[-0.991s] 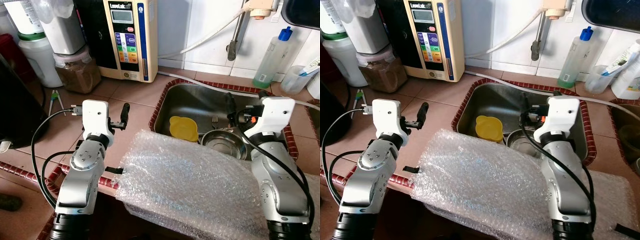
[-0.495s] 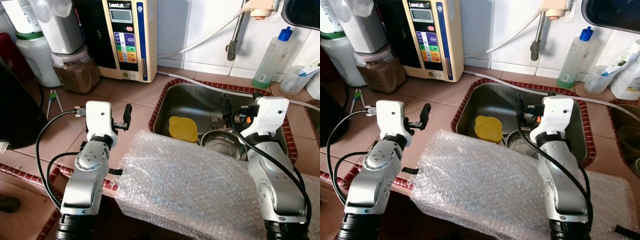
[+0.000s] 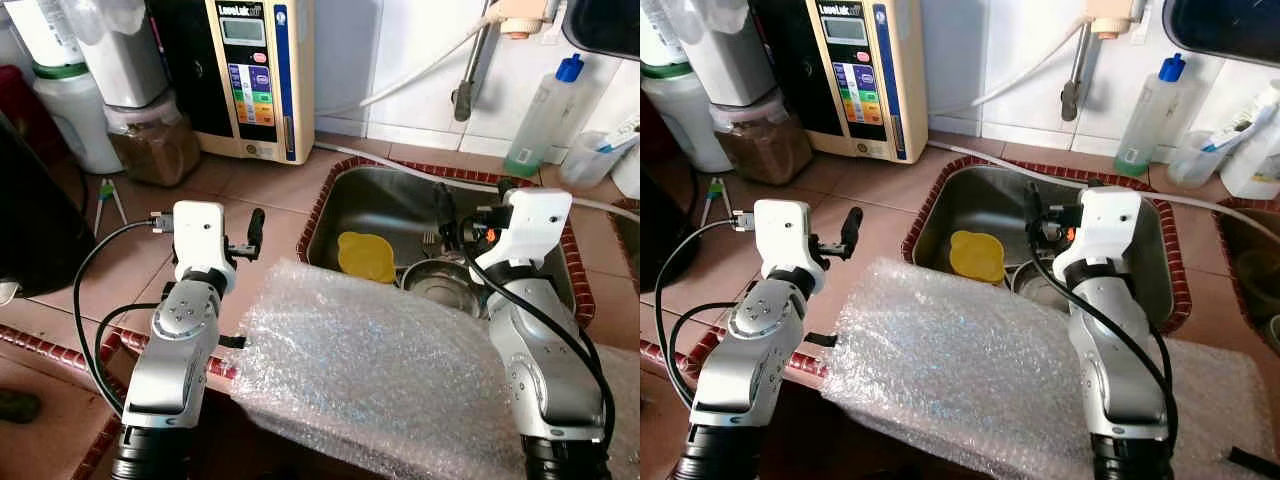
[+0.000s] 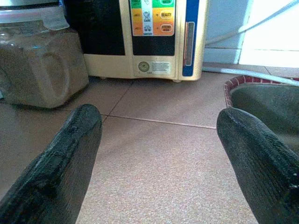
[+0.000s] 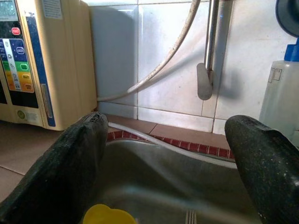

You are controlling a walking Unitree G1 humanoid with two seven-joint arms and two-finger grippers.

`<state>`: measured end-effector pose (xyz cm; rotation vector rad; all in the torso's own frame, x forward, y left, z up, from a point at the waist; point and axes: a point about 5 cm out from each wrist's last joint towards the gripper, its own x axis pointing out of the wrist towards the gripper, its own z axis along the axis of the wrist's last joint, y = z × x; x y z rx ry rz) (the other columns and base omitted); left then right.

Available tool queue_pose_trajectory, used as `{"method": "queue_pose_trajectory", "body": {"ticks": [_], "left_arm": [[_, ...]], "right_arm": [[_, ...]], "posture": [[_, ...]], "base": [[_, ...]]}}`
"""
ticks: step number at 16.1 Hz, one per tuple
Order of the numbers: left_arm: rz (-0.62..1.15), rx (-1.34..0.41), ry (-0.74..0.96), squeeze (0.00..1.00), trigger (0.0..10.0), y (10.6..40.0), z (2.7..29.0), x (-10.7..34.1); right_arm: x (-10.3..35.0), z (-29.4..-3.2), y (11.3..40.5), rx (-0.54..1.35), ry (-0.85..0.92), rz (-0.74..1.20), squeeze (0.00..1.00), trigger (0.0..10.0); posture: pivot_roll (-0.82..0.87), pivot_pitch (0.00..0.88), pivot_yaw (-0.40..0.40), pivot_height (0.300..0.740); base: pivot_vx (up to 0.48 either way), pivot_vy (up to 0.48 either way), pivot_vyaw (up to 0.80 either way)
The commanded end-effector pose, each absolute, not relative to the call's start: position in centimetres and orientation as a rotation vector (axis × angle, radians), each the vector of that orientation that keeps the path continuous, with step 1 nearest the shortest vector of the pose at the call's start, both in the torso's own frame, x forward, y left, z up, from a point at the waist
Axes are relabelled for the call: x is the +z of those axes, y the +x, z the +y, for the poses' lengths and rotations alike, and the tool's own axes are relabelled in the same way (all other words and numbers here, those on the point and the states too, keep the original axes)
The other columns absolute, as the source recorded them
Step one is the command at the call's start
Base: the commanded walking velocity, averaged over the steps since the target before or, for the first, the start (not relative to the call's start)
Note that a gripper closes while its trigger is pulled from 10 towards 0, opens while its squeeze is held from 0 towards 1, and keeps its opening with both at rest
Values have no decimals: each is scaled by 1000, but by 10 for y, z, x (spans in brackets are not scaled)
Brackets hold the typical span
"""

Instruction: Kitchen organization

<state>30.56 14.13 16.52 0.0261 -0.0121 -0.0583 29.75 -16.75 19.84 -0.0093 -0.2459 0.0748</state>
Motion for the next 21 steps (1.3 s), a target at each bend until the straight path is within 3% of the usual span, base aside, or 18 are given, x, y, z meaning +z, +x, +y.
{"method": "queue_pose_trajectory", "body": {"ticks": [1, 21], "left_arm": [[-3, -57, 29, 0, 10000, 307, 141, 165], [-10, -79, 41, 0, 10000, 311, 137, 168]], "right_arm": [[199, -170, 299, 70, -8, -242, 0, 10000], [200, -174, 305, 43, -1, -252, 0, 10000]], "posture": [[-129, 54, 44, 740], [-125, 41, 56, 740]], "base": [[-289, 0, 0], [-285, 0, 0]]}}
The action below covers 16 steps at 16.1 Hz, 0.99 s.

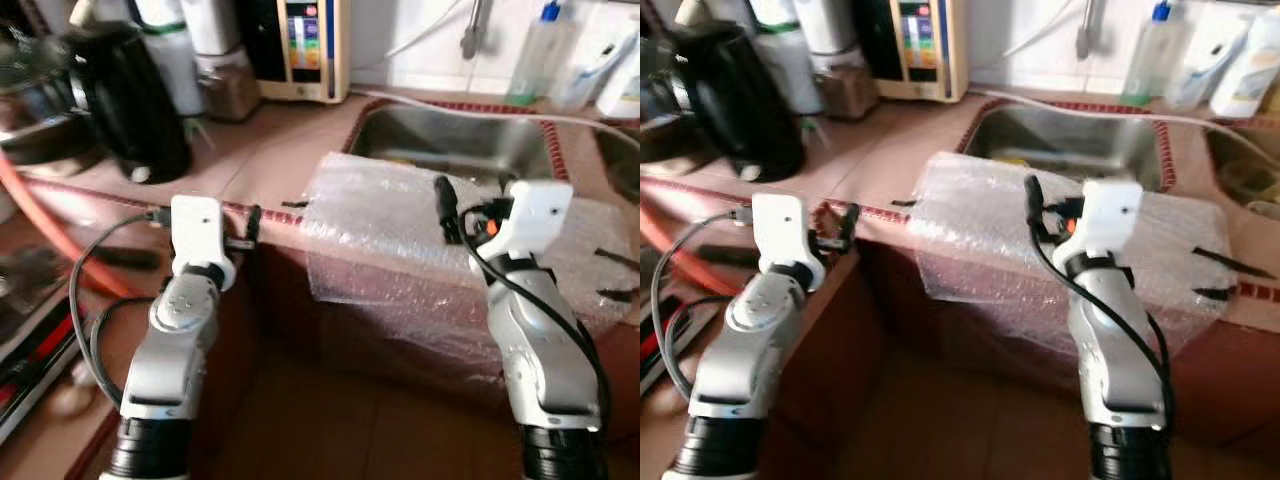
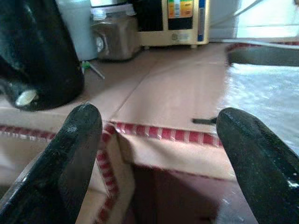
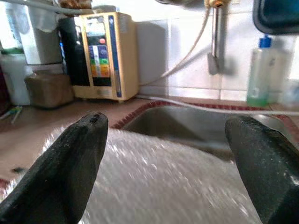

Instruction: Kitchen organization

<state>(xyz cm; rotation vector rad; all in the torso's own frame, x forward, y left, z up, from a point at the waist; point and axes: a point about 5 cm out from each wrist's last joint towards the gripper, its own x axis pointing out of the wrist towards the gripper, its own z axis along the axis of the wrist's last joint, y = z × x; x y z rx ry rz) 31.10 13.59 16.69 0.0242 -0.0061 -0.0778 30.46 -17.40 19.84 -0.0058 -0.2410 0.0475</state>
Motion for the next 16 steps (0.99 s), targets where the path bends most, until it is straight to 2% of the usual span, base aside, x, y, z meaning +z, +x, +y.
{"method": "queue_pose_trajectory", "body": {"ticks": [1, 11, 16], "left_arm": [[-12, -80, 43, 0, 10000, 312, 138, 168], [-31, -128, 13, 0, 10000, 310, 137, 168], [3, -210, -24, 0, 10000, 308, 128, 158]], "right_arm": [[200, -173, 305, 45, 0, -252, 0, 10000], [190, -168, 303, 58, -5, -220, 0, 10000], [185, -165, 302, 72, -13, -200, 0, 10000]], "posture": [[-123, 38, 56, 740], [-126, 35, 54, 740], [-138, 44, 45, 740]], "base": [[-247, 0, 0], [-25, 0, 0], [0, 0, -800]]}}
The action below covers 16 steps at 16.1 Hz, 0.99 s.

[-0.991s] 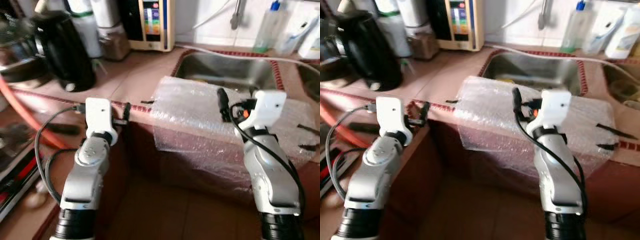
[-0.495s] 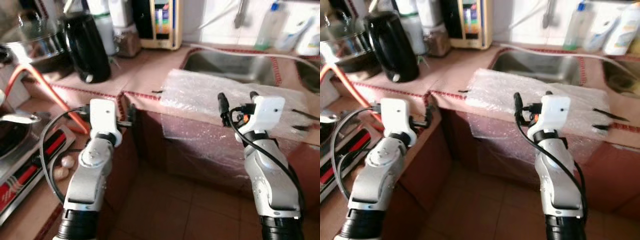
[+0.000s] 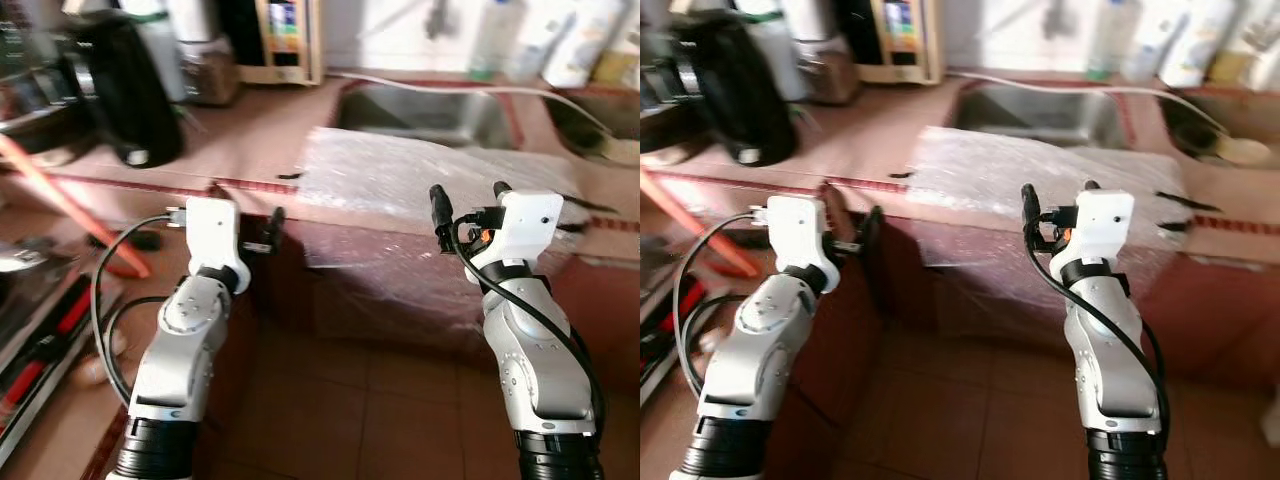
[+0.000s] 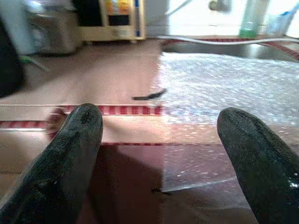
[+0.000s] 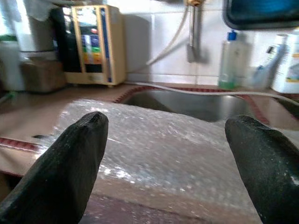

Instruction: Kitchen organization

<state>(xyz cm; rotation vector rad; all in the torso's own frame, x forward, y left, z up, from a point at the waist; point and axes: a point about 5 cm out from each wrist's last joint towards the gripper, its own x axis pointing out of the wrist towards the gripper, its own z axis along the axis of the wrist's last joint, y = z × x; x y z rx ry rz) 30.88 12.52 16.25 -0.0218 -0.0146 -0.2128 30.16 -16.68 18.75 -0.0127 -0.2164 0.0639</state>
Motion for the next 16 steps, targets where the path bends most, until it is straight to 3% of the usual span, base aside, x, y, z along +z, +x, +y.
{"method": "queue_pose_trajectory", "body": {"ticks": [1, 7, 10, 13, 16], "left_arm": [[27, -227, -21, 0, 10000, 307, 127, 151], [248, -300, 87, 0, 10000, 301, 137, 75], [441, -307, 175, 0, 10000, 299, 153, 29], [541, -314, 250, 0, 10000, 294, 157, 7], [725, -300, 304, 0, 10000, 279, 163, -20]], "right_arm": [[181, -163, 302, 77, -12, -185, 0, 10000], [119, -163, 302, 70, 28, 33, 0, 10000], [82, -168, 313, 52, 20, 204, 0, 10000], [56, -168, 316, 68, -21, 318, 0, 10000], [-5, -181, 289, 30, -42, 602, 0, 10000]], "posture": [[-139, 45, 45, 740], [-129, 18, 46, 740], [-145, 0, 49, 740], [-146, 0, 52, 740], [-142, 0, 56, 740]], "base": [[0, 0, -800], [0, 0, -800], [0, 0, -800], [0, 0, -800], [0, 0, -800]]}}
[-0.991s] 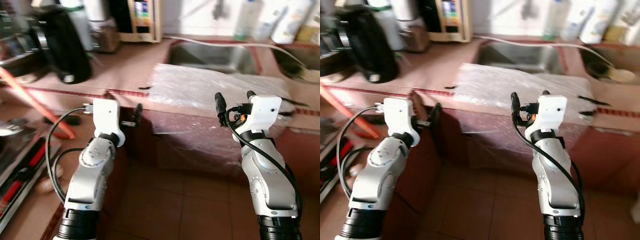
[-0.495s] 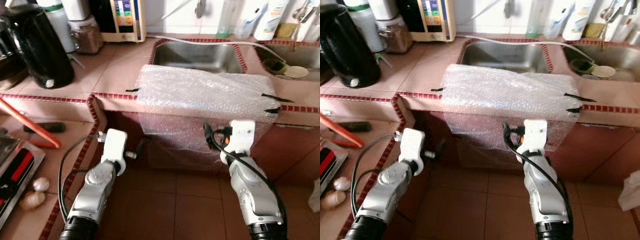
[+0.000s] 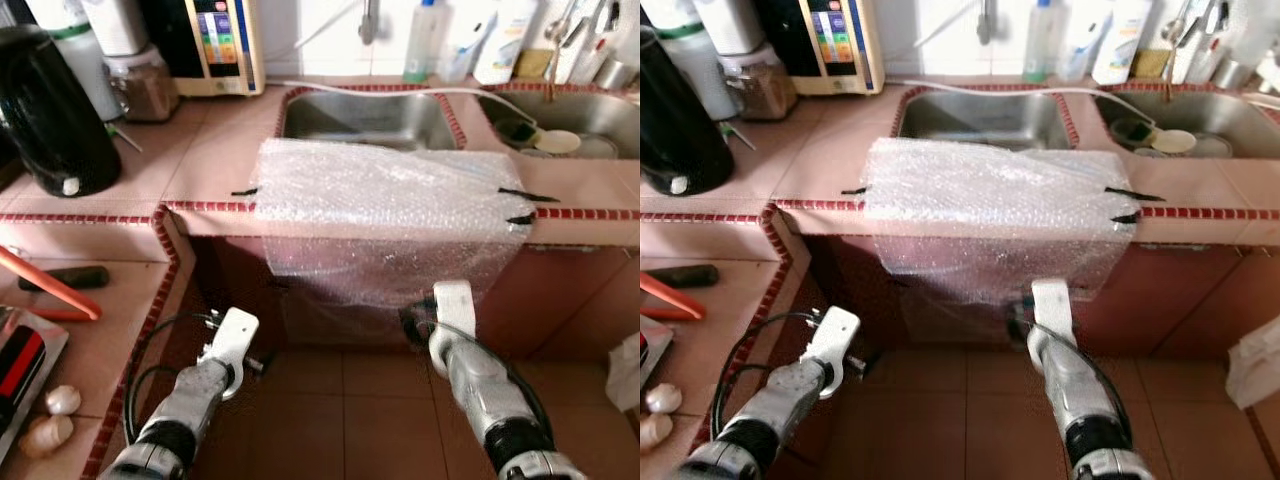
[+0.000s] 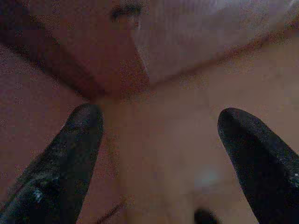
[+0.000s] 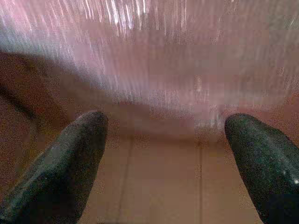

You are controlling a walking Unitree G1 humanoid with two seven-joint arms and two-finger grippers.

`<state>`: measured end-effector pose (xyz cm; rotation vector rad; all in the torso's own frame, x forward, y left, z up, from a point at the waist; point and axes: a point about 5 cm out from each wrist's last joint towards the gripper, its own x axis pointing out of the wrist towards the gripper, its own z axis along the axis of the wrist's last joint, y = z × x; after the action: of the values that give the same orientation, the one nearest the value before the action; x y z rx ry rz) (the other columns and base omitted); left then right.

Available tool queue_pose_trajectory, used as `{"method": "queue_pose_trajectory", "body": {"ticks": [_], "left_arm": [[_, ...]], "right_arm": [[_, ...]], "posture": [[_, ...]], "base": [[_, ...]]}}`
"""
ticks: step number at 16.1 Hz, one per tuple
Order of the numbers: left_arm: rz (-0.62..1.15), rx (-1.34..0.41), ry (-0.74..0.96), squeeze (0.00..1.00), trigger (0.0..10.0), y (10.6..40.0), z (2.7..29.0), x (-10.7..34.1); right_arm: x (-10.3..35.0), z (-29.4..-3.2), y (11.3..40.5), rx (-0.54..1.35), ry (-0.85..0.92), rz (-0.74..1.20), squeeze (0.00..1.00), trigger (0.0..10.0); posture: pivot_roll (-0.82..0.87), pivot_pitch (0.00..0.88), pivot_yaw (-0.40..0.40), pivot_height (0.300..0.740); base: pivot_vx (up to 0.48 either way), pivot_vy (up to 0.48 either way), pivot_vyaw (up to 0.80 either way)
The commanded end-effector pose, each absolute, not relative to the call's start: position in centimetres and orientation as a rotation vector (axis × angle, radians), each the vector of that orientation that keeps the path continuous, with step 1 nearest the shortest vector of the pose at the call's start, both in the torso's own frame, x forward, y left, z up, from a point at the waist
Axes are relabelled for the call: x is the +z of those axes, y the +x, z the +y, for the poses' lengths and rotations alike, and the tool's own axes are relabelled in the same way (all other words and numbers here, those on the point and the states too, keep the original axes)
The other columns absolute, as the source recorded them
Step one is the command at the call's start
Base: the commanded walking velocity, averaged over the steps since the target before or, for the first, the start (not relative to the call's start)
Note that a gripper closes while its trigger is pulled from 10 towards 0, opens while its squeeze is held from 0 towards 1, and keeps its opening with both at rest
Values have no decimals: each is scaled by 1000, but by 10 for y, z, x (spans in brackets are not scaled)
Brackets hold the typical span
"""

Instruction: Kitchen organization

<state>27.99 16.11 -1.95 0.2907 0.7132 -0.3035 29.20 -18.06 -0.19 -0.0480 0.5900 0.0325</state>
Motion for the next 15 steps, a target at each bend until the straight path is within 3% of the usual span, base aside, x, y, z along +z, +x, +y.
{"method": "queue_pose_trajectory", "body": {"ticks": [1, 4, 6, 12, 15], "left_arm": [[749, -295, 324, 0, 10000, 277, 165, -23], [848, -290, 398, 0, 10000, 263, 174, -36], [879, -227, 334, 0, 10000, 258, 182, -40], [889, -198, 266, 0, 10000, 254, 182, -43], [882, -190, 261, 0, 10000, 255, 183, -42]], "right_arm": [[-14, -184, 282, 12, -42, 645, 0, 10000], [-44, -184, 249, -63, 113, 802, 0, 10000], [-54, -188, 237, -96, 128, 838, 0, 10000], [-53, -182, 240, -22, 57, 828, 0, 10000], [-52, -183, 240, -29, 66, 820, 0, 10000]], "posture": [[-142, 0, 56, 740], [-136, 0, 47, 740], [-132, 0, 44, 740], [-151, 0, 46, 740], [-151, 0, 47, 740]], "base": [[0, 0, -800], [0, 0, -800], [0, 0, -800], [0, 0, -794], [0, 0, -146]]}}
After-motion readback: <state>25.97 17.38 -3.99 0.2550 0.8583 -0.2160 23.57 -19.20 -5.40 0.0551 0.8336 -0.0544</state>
